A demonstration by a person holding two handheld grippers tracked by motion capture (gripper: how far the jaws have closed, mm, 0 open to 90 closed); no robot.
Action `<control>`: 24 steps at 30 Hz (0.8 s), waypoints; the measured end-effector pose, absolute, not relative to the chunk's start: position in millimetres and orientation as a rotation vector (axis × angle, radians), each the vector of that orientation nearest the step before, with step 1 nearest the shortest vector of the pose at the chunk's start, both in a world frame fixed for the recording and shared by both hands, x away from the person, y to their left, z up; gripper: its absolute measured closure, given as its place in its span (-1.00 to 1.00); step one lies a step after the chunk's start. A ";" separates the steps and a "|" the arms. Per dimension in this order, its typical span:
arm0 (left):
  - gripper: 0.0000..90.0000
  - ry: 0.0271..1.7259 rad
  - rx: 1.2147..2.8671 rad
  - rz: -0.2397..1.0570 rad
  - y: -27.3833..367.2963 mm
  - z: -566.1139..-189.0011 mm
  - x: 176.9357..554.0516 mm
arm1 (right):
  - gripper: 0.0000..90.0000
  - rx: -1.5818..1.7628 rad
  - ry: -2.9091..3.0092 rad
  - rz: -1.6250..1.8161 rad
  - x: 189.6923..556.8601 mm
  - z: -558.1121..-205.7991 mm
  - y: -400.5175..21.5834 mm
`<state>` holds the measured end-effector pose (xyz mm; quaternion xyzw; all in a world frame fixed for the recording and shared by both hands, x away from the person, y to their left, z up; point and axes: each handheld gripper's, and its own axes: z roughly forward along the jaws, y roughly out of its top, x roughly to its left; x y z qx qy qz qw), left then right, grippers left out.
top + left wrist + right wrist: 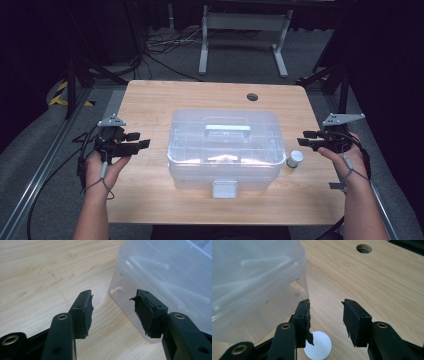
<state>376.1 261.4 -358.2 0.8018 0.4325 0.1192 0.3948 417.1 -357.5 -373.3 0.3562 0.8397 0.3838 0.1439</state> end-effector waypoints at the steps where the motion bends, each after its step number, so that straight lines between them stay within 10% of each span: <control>1: 0.07 1.087 2.031 0.308 260.2 -358.1 376.0 | 0.28 1.029 2.425 1.100 417.3 -373.5 -358.0; 24: 0.16 1.060 2.068 0.280 252.8 -351.9 377.6 | 0.28 1.027 2.419 1.153 414.0 -369.5 -356.9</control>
